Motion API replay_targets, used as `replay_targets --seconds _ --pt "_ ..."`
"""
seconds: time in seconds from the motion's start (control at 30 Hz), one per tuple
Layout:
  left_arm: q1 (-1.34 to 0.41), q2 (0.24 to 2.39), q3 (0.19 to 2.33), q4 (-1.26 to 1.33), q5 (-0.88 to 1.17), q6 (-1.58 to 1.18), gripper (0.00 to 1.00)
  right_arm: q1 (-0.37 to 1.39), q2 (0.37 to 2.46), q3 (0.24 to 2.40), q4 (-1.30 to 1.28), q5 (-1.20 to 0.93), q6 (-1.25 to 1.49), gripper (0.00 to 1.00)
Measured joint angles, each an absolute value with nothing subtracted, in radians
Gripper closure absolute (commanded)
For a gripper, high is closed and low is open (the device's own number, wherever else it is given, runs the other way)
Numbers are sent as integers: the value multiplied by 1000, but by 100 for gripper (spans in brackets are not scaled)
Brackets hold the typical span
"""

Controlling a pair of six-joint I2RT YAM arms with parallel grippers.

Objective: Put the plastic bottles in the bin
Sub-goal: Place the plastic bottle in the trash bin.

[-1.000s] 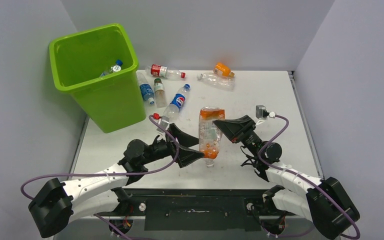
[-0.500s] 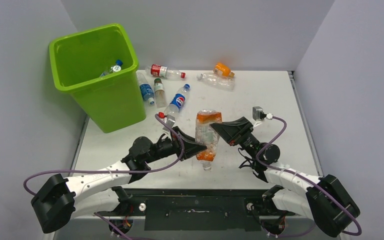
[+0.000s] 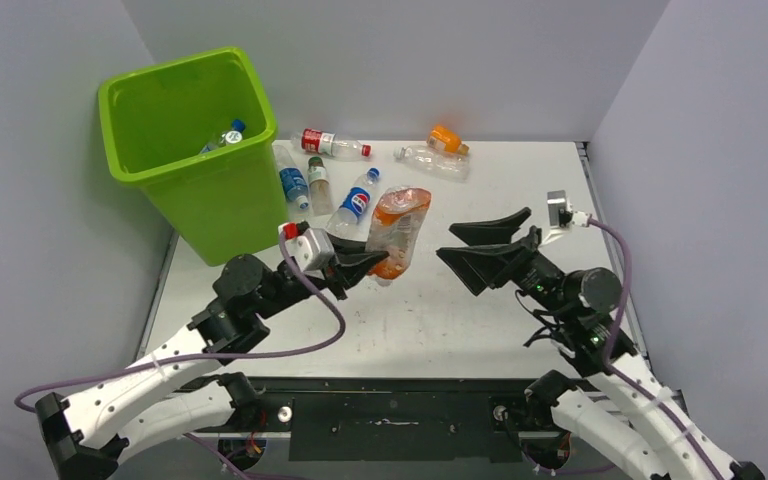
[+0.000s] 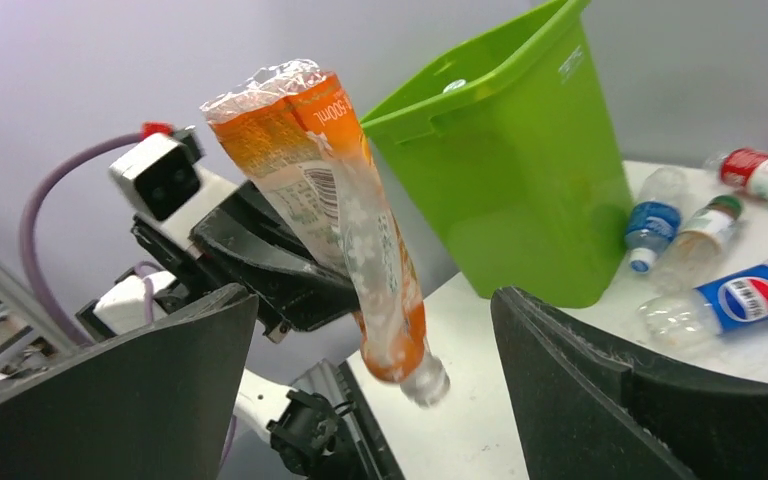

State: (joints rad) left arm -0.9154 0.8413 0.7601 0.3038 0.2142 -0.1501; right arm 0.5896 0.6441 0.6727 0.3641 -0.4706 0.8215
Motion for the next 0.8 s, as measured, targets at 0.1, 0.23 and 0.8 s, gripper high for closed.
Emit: replay_targets --seconds 0.1,0.23,0.8 --pt "-926 795 812 202 194 183 100 590 585 783 147 -444 732 10" --pt "-989 784 811 99 110 633 100 590 508 840 -40 -406 662 10" --pt "-1227 823 660 68 -290 1721 100 572 672 768 -172 -594 681 10"
